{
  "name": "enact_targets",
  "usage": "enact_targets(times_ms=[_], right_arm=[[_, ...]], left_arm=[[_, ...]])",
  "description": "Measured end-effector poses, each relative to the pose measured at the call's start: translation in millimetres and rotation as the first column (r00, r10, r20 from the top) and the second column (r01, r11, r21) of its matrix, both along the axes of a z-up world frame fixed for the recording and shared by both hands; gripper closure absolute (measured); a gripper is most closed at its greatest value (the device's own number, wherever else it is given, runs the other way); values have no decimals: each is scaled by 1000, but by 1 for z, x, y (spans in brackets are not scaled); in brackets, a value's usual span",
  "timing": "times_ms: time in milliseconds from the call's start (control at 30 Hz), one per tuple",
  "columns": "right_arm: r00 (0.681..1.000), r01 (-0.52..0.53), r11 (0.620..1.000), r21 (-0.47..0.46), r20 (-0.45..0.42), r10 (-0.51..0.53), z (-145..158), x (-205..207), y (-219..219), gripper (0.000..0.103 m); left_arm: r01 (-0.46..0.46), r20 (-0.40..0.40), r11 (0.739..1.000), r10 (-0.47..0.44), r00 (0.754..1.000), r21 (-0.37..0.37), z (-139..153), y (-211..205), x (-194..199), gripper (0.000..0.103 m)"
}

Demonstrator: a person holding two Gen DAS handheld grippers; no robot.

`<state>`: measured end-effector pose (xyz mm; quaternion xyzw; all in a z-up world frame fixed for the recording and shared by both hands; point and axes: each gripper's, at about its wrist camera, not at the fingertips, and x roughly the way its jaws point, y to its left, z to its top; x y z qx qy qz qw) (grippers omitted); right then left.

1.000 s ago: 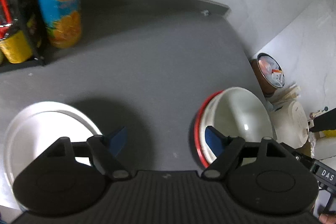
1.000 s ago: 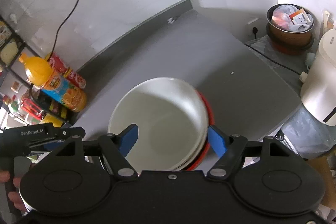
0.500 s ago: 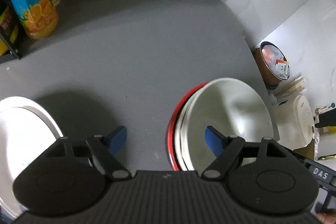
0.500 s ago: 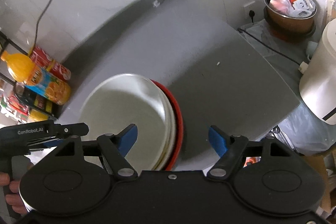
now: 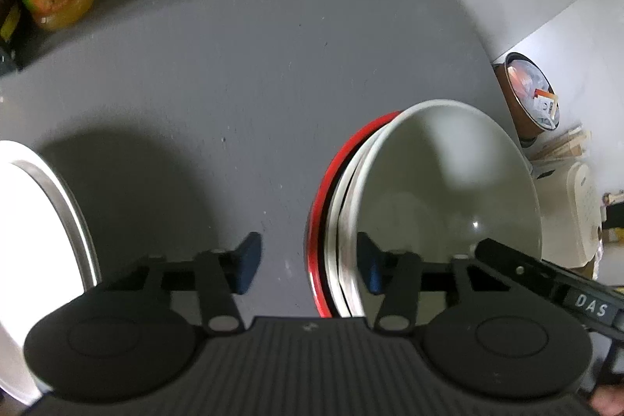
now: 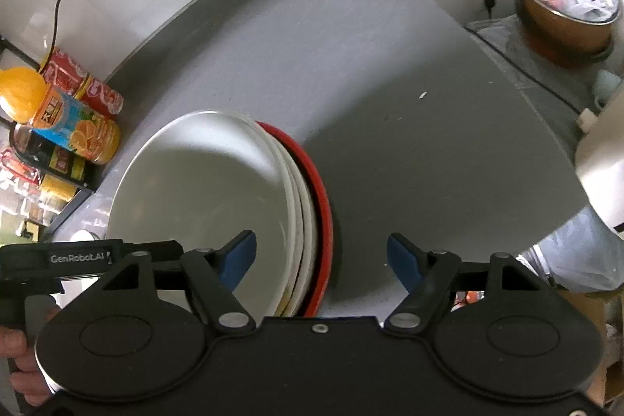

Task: Organize plates and bowls
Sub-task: 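Close the left and right grippers on the red bowl stack rim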

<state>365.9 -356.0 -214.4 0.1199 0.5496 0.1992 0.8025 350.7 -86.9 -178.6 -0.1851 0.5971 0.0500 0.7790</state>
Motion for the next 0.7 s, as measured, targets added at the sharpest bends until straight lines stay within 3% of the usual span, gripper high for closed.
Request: enact_targets(times_ms=[67, 133, 233, 433, 700], right_arm=[[1000, -17, 1000, 19, -24, 17, -4, 3, 1, 48], [999, -30, 999, 39, -42, 32, -7, 6, 2, 60], [998, -47, 999, -2, -42, 47, -7, 8, 5, 73], [997, -82, 996, -27, -8, 82, -3, 8, 11, 73], [991, -129, 991, -35, 34, 131, 14, 5, 30, 73]], left_arm=[[-18, -2, 999, 18, 1000, -34, -2, 1, 0, 74], [-30, -3, 997, 30, 1000, -69, -2, 1, 0, 79], [-38, -7, 998, 38, 999, -55, -1, -1, 0, 81], [-12, 8, 999, 13, 1000, -35, 2, -5, -3, 81], [-64, 28, 996, 66, 997, -55, 13, 20, -20, 81]])
